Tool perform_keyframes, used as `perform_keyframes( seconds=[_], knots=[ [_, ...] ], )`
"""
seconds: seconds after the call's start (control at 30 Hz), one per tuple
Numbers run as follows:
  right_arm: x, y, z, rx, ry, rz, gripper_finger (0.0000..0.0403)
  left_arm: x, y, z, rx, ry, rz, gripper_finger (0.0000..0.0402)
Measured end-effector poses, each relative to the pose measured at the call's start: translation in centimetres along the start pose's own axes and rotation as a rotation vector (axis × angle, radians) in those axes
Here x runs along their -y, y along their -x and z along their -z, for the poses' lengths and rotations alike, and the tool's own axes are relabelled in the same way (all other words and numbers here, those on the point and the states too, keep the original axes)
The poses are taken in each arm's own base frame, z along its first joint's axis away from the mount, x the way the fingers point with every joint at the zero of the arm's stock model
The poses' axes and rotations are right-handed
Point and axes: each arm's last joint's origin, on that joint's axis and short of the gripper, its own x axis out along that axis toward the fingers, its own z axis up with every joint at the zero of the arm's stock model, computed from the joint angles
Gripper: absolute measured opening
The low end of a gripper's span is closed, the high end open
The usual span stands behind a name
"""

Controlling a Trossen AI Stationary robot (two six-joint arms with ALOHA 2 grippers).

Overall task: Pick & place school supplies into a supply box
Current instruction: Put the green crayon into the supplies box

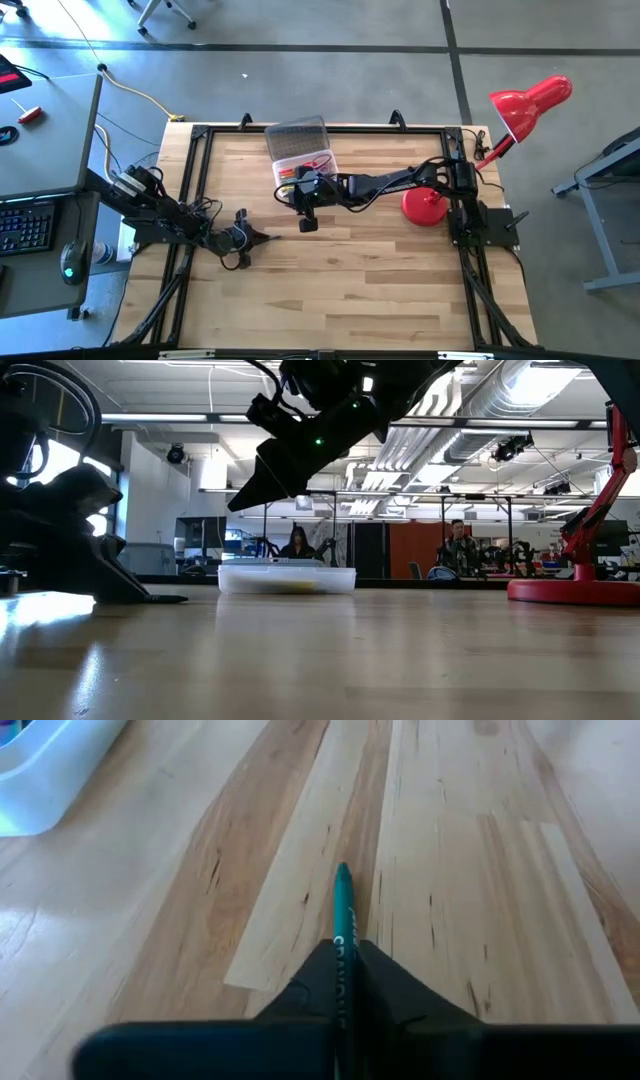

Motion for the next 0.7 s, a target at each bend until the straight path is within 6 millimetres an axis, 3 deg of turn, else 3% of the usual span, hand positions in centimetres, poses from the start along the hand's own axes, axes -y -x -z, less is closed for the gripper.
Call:
perform_keyframes(
  seconds=[0.07,0.3,0.43,0.57,0.7],
  knots=[
    [0.0,0.0,0.0,0.0,-0.005,0.0,0.0094,0.0,0.0,0.0,0.002,0.009,-0.004,0.0031],
    [-2.0,0.1,-0.6,0.008,-0.025,-0.037,0.0094,0.4,0.0,-1.0,0.1,0.005,0.039,0.0034],
    [-5.0,0.5,-0.9,-0.031,-0.014,-0.105,0.0094,0.8,-0.1,-1.9,0.163,0.03,0.059,0.0048],
    [-8.8,1.2,-1.0,-0.088,0.073,-0.184,0.0094,1.2,-0.2,-2.6,0.212,0.024,0.065,0.0035],
    [-11.8,2.1,-1.0,-0.138,0.139,-0.149,0.0094,1.1,-0.8,-3.9,0.267,0.039,0.048,0.003]
  ],
)
